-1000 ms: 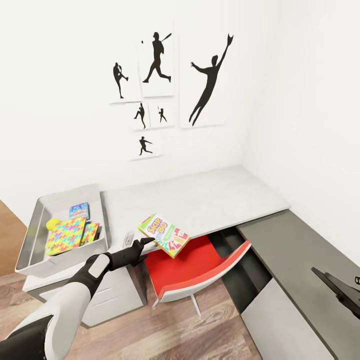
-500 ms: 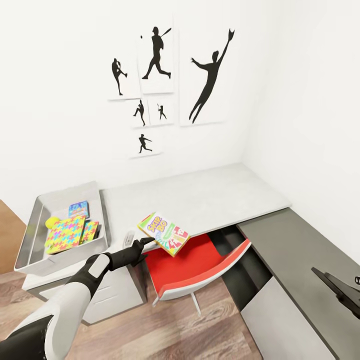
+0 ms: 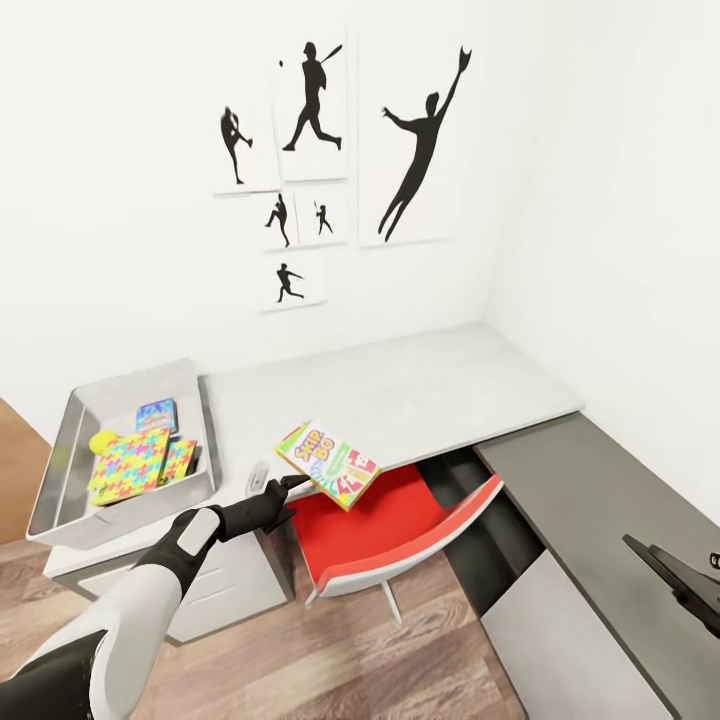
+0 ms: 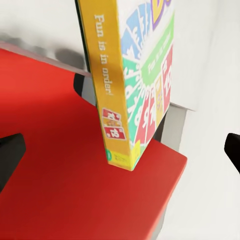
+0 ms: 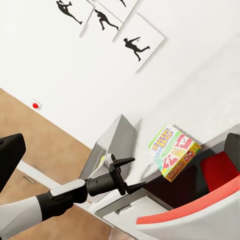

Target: Put all the toys in the child's room - the three board games (two on the bed and one on the table), the two jigsaw puzzles on the table, and the tennis ball on the table - inside the toy box on the table in the child's room.

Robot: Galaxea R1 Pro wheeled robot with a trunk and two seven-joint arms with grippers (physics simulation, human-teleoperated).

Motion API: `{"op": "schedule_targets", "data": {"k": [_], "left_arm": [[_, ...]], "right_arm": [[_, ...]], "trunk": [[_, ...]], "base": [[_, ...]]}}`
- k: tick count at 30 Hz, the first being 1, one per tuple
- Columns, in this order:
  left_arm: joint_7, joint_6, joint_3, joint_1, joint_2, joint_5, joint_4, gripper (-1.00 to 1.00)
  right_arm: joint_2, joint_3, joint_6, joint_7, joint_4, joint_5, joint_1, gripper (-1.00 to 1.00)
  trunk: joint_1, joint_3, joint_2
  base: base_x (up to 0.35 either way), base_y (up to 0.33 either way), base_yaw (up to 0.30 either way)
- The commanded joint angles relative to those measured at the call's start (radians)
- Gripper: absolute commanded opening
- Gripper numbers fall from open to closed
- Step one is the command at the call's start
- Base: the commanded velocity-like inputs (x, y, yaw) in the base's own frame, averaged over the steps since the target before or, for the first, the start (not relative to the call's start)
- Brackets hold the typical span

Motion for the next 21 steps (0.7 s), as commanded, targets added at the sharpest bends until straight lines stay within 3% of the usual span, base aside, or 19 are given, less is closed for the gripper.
{"op": "schedule_targets", "data": {"k": [1,21], "left_arm": [[-0.002,0.006,0.006,-0.001,0.0,-0.001,0.0,1.0],[-0.003,0.008,0.006,-0.001,-0.003,-0.001,0.0,1.0]], "right_arm": [[0.0,0.0,0.009,0.002,0.0,-0.002,-0.001,1.0],[-0.001,0.0,0.008,0.002,0.001,-0.002,-0.001,1.0]], "trunk": [[0.001,-0.003,-0.002],[0.001,-0.021,-0.002]], "base": [[0.0,0.0,0.0],[0.0,0.0,0.0]]}}
